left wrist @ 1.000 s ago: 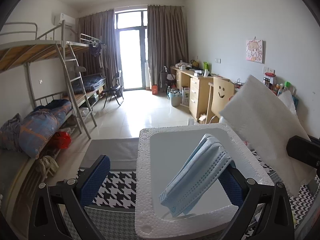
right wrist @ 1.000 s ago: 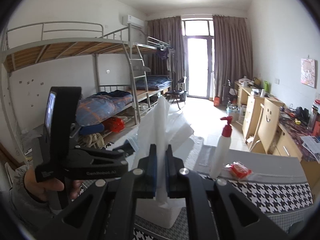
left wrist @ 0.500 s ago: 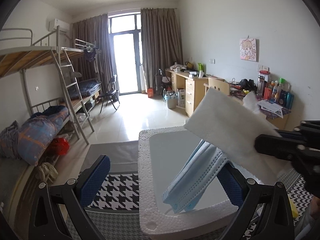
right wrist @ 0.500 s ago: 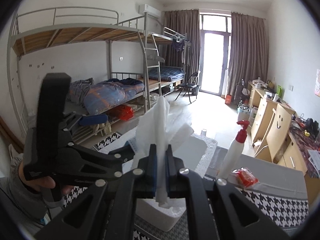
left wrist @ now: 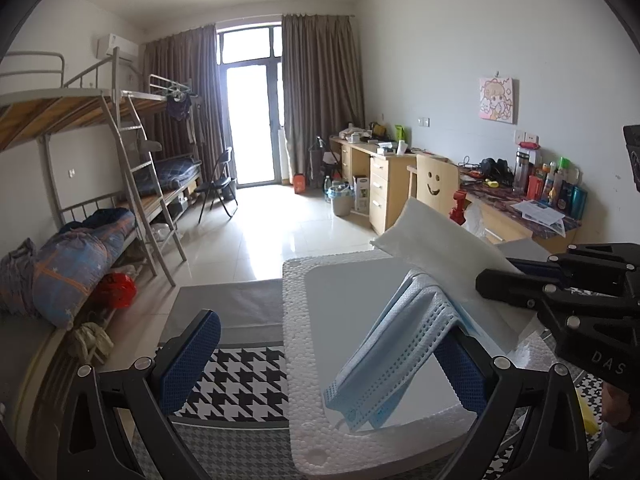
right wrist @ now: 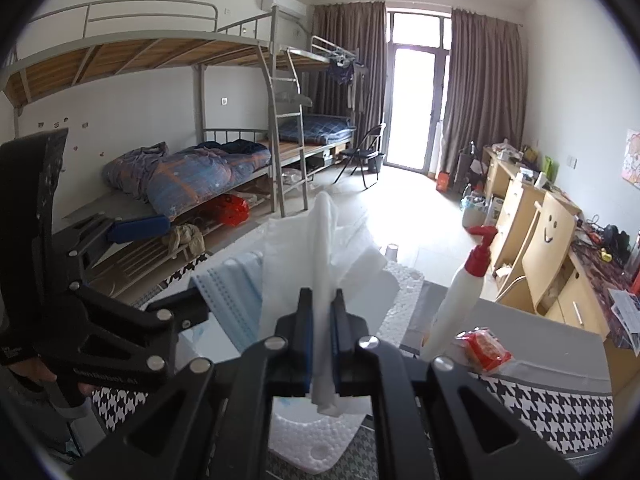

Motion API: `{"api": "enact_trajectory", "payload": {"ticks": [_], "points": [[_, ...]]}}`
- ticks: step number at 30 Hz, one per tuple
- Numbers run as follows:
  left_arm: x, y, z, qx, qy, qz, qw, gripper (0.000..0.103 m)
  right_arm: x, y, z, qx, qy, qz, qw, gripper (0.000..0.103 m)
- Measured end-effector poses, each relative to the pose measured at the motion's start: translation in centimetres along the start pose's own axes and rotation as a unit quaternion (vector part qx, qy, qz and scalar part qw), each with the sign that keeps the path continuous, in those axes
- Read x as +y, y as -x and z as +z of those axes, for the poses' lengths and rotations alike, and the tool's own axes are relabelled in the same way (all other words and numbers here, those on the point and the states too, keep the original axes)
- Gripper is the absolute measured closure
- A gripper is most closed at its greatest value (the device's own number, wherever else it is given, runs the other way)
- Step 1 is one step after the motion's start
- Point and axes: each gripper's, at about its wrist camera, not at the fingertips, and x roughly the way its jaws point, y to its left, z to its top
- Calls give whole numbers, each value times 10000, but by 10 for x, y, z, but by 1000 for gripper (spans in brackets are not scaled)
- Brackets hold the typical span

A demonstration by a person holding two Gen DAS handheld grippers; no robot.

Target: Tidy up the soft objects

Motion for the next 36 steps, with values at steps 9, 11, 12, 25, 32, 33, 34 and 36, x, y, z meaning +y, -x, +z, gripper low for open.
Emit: {"api": "enact_trajectory", "payload": {"ticks": [9, 11, 12, 25, 32, 33, 34, 36], "points": [[0, -1, -1, 14, 30, 40, 10000, 1, -3, 9, 1, -254, -61, 105, 9996, 33], [0, -1, -1, 20, 6, 28, 10000, 1, 0, 9, 0, -256, 5, 150, 9996, 33], [0, -1, -1, 15, -5, 9, 10000, 1, 0, 8, 0, -250, 29, 162, 9996, 33], [-2, 2, -5, -39, -283, -167, 9995, 1, 5, 6, 6, -205, 292, 656, 9972, 33], [-4, 1, -6, -25, -360, -95, 9993, 1, 9, 4, 11, -124, 417, 951, 9945, 33], [-4, 1, -7, -29, -372, -61, 9993, 1, 10, 3, 12, -114, 443, 942, 9945, 33], [-5, 0, -7, -31, -367, -53, 9993, 1, 11, 2, 12, -107, 458, 918, 9947, 33], [-5, -1, -7, -5, -339, -114, 9994, 1, 10, 1, 12, -88, 461, 942, 9944, 33]]}}
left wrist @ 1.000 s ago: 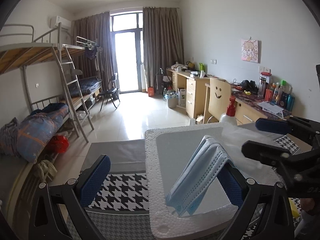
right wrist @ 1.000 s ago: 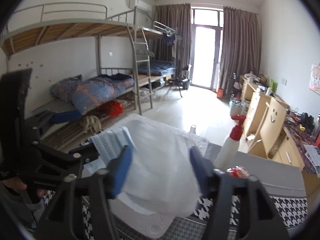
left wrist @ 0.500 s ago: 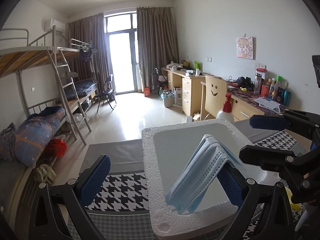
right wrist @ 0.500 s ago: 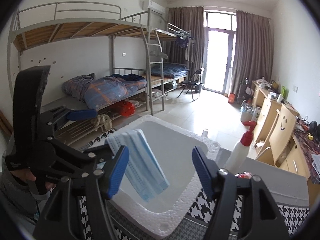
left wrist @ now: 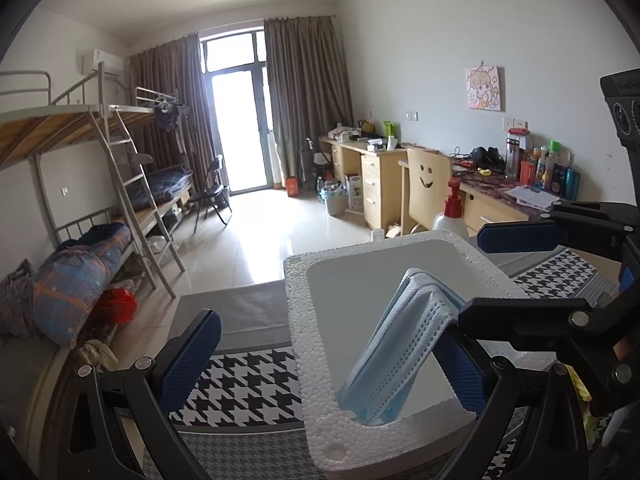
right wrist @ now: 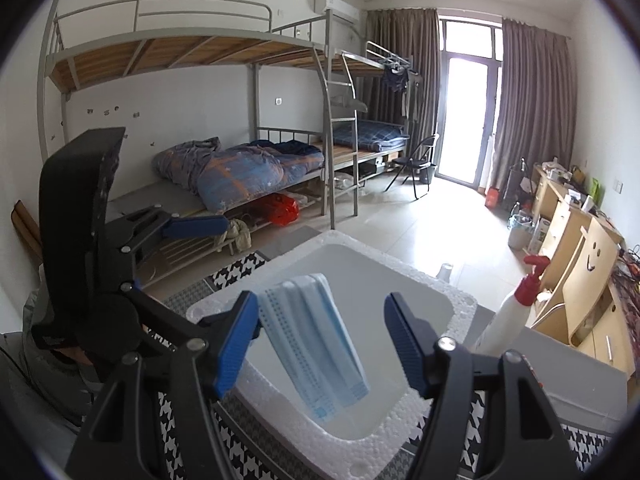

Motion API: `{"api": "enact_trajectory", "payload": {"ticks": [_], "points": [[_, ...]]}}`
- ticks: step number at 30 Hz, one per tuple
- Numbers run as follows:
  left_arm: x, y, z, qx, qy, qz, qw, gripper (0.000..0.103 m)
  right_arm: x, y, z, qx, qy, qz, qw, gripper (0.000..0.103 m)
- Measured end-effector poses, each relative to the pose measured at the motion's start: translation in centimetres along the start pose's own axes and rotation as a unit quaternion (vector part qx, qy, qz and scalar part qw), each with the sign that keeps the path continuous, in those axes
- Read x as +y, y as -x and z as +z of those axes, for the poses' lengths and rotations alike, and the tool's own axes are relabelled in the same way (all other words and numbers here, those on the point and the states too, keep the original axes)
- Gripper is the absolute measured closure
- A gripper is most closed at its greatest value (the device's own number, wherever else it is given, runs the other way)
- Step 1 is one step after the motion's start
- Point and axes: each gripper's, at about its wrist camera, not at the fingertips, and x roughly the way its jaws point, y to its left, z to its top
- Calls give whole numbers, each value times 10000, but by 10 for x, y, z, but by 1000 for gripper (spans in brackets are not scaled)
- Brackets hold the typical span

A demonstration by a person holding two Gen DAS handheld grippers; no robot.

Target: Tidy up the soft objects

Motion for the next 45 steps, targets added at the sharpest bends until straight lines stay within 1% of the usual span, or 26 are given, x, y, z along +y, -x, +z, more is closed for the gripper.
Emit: {"api": "enact_trajectory", "payload": {"ticks": [3, 4, 7, 9, 12, 19, 23, 25, 31, 33, 34, 40, 42, 45], "points": [[-2, 0, 0, -13, -46, 25, 10000, 1, -1, 0, -1, 13, -16, 29, 10000, 33], [-1, 1, 1, -31, -54, -6, 10000, 1, -1, -1, 0, 13, 15, -20, 10000, 33], [0, 3, 1, -76, -28, -65, 9999, 1, -8, -10, 5, 92, -89, -425, 9990, 33], [2, 2, 1, -58, -11, -23, 10000, 1, -18, -17, 8, 144, -291, -567, 9979, 33], [7, 2, 1, -58, 96, 20, 9999, 1, -29, -18, 8, 161, -518, -473, 9974, 33], [12, 5, 1, -109, 314, 121, 9994, 1, -16, -8, 5, 51, -379, -632, 9973, 33], [12, 15, 4, -260, 406, 175, 9987, 1, -11, -6, 6, 13, -335, -702, 9970, 33], [12, 19, 5, -315, 418, 190, 9984, 1, -10, -3, 4, -2, -337, -683, 9971, 31], [12, 28, 4, -404, 600, 285, 9970, 1, -15, 11, 3, -154, -403, -826, 9957, 20], [11, 35, 2, -454, 687, 251, 9963, 1, -13, 18, 2, -226, -384, -879, 9951, 10], [12, 39, 2, -492, 739, 255, 9957, 1, -11, 21, 1, -266, -372, -906, 9948, 9], [11, 61, 0, -685, 896, 259, 9933, 1, -6, 39, -1, -465, -484, -926, 9934, 8], [9, 65, -1, -716, 900, 241, 9931, 1, -3, 46, -4, -495, -500, -1006, 9924, 8], [4, 69, -2, -724, 886, 330, 9929, 1, 3, 57, -8, -604, -528, -1061, 9911, 8]]}}
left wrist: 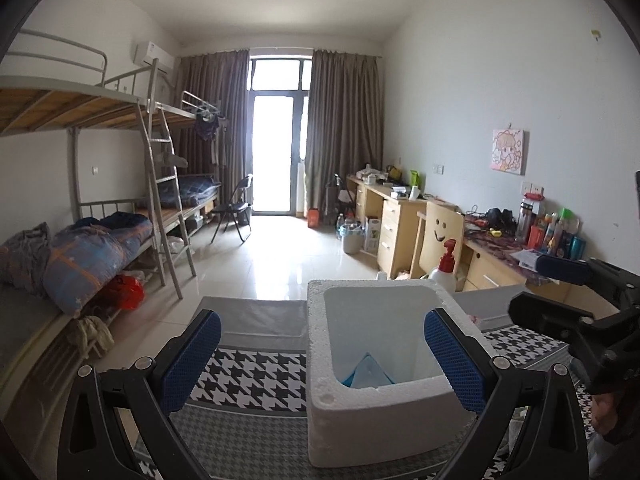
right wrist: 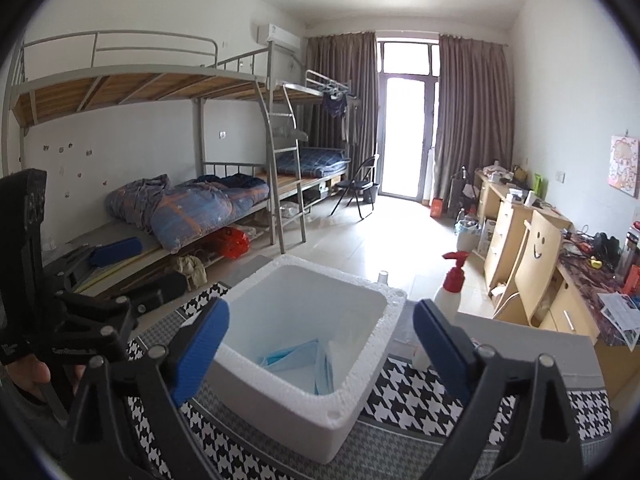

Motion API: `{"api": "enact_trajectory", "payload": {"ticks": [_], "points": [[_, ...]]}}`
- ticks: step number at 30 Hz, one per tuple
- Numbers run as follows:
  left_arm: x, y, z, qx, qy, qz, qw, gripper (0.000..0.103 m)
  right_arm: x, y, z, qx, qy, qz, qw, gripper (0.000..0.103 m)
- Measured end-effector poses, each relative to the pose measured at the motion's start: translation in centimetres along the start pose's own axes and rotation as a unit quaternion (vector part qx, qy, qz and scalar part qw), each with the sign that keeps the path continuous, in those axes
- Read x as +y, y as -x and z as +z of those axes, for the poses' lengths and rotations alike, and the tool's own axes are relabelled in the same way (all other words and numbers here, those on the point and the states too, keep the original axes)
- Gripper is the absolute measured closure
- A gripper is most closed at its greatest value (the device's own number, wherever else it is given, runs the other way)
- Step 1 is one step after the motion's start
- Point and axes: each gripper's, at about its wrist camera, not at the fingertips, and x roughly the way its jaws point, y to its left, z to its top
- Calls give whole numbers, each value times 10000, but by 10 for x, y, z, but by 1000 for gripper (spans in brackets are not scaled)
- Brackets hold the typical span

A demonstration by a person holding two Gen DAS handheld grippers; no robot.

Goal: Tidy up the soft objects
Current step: 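Withdraw both tools from the foam box back toward the table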

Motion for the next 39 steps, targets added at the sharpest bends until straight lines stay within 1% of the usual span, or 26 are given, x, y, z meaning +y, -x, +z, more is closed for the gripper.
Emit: {"api": "enact_trajectory", "payload": {"ticks": [3, 7, 13, 15, 19, 22, 26, 31, 33, 39], "points": [[-5, 9, -2, -55, -13, -129, 9999, 1, 3, 9, -1, -90, -91, -51, 9999, 8], [-10, 22, -4, -182, -142, -5, 9997, 1, 1, 22, -4, -238, -146, -126, 9995, 8], [-16, 35, -11, -319, -134, -97, 9994, 1, 1, 39, -14, -382, -280, -182, 9987, 8], [-17, 37, -14, -316, -104, -157, 9993, 1, 1, 45, -20, -422, -301, -207, 9984, 8], [-20, 42, -22, -314, -35, -255, 9992, 1, -2, 55, -31, -502, -356, -399, 9973, 8], [-24, 48, -27, -362, -31, -417, 9985, 1, -4, 64, -40, -627, -319, -516, 9962, 8], [-32, 55, -32, -414, -116, -610, 9972, 1, -7, 70, -48, -656, -375, -650, 9950, 8], [-39, 56, -41, -479, -197, -645, 9966, 1, -8, 79, -57, -783, -377, -723, 9936, 8], [-40, 55, -45, -467, -187, -652, 9966, 1, -7, 83, -63, -816, -366, -787, 9929, 8], [-50, 50, -57, -275, -240, -963, 9947, 1, -13, 88, -80, -768, -494, -1111, 9896, 8]]}}
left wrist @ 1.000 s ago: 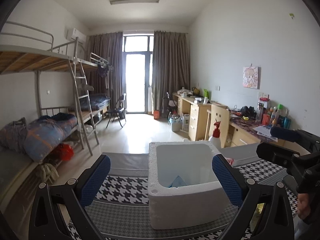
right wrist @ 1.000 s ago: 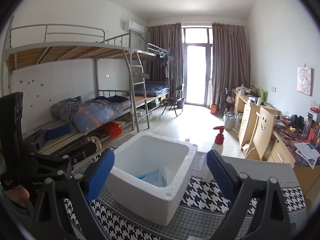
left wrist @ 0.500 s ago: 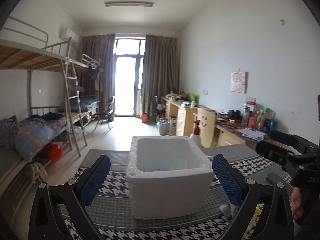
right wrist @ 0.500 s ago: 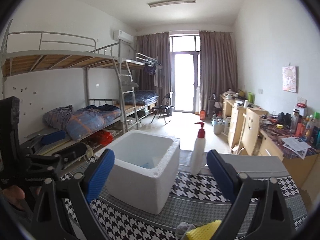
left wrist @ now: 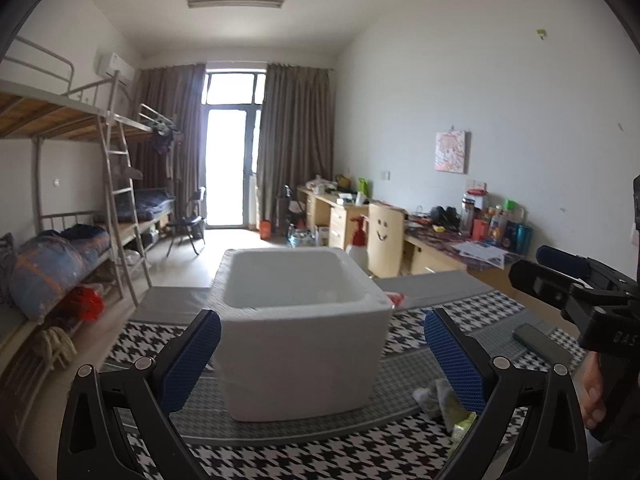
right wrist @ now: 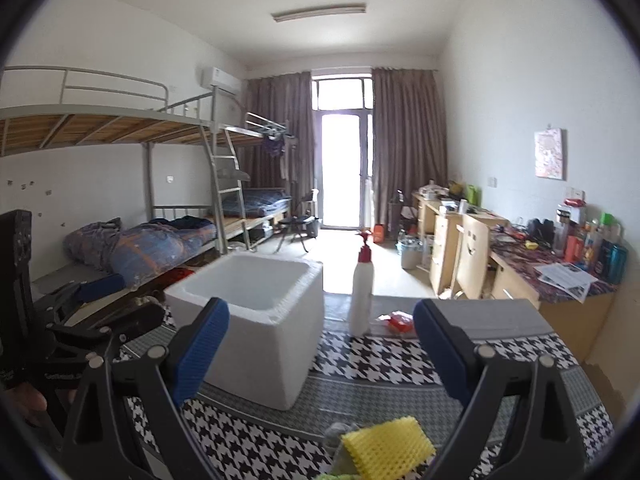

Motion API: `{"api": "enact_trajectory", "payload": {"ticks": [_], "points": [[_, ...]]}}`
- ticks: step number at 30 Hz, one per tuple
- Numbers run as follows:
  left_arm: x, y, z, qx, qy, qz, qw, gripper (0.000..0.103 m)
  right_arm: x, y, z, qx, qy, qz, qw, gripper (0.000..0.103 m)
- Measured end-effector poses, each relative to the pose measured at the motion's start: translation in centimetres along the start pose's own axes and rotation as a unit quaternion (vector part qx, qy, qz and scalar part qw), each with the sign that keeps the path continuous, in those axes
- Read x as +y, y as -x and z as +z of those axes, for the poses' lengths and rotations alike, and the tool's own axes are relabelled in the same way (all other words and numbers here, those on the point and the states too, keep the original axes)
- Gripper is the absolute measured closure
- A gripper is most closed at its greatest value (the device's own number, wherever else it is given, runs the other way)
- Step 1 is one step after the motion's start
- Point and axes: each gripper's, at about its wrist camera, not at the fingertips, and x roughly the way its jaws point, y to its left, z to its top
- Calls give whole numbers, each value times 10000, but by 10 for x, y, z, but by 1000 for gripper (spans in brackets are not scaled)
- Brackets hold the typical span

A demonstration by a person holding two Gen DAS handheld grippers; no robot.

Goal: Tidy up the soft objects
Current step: 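Approach the yellow sponge with the right tool while the left tool nears the green packet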

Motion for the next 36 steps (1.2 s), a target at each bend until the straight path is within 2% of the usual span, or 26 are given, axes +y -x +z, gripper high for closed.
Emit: {"api": "enact_trajectory", "payload": {"ticks": [11, 17, 22, 36], "points": [[-17, -6, -12, 140, -139, -448, 9988, 1, -16, 10, -17, 8, -77, -415, 9991, 8], [-30, -16, -22, 435, -311, -743, 9958, 1, -28, 9, -32, 223, -237, -614, 9976, 8], [-40, -23, -32, 699, -376, -921, 9926, 1, -29, 11, -41, 386, -119, -807, 9959, 8], [-59, -38, -50, 1139, -488, -1262, 9842, 1, -53, 10, -62, 753, -401, -883, 9924, 8]]}}
